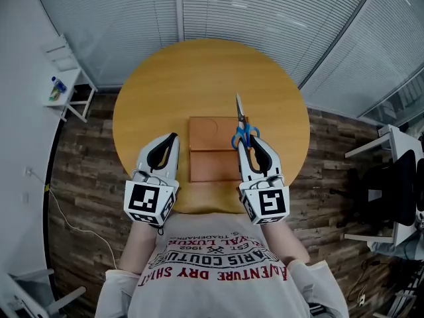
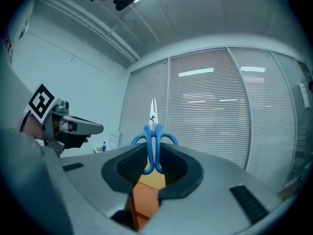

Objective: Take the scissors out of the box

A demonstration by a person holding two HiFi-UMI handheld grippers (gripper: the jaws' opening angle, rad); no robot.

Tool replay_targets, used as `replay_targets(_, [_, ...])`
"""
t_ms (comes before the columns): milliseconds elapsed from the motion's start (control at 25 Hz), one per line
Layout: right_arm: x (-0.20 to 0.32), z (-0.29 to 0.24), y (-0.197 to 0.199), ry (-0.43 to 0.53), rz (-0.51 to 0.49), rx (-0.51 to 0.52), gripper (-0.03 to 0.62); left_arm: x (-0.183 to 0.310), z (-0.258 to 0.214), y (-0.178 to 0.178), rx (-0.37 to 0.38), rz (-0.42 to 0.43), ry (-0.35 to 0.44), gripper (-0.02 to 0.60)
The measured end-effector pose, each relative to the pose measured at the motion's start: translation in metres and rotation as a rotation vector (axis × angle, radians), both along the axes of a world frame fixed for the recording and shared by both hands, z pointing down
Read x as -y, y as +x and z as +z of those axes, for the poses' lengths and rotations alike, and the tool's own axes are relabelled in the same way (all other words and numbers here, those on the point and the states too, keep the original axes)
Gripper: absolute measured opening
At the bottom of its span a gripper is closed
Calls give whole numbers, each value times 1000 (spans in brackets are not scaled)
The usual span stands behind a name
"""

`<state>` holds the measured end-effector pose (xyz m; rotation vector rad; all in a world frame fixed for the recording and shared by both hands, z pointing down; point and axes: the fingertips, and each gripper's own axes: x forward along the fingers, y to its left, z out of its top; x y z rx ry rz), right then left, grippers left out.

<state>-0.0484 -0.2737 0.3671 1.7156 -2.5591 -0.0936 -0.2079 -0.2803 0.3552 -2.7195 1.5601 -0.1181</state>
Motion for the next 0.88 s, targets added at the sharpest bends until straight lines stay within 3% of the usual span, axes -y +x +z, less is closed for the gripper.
replay_targets(880, [2, 13, -19, -48, -9, -36, 87, 9, 11, -17, -32, 10, -30, 11])
